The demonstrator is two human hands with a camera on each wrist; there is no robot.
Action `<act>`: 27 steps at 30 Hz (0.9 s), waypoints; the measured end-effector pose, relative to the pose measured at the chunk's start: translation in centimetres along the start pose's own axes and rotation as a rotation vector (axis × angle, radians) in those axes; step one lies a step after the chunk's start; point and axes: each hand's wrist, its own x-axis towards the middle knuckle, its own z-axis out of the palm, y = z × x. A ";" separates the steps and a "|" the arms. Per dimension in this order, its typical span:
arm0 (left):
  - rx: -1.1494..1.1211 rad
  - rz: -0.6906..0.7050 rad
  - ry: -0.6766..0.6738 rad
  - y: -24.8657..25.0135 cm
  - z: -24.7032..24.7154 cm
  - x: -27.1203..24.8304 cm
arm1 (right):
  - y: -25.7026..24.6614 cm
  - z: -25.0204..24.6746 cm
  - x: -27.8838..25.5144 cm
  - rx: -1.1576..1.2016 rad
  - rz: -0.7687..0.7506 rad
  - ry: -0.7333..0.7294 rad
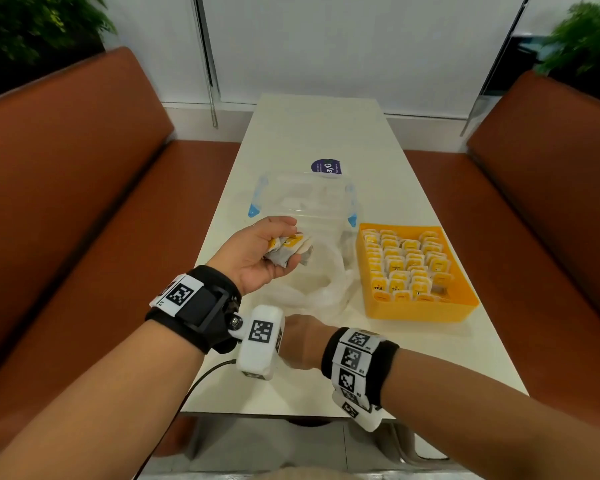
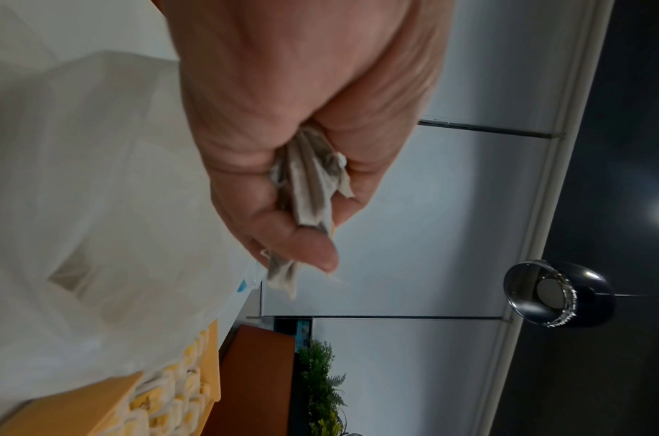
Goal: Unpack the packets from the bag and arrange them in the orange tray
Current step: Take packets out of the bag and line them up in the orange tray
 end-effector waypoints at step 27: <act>0.070 0.011 0.017 -0.2 1.8 0.9 | 9.8 -1.5 -9.7 0.433 0.316 0.483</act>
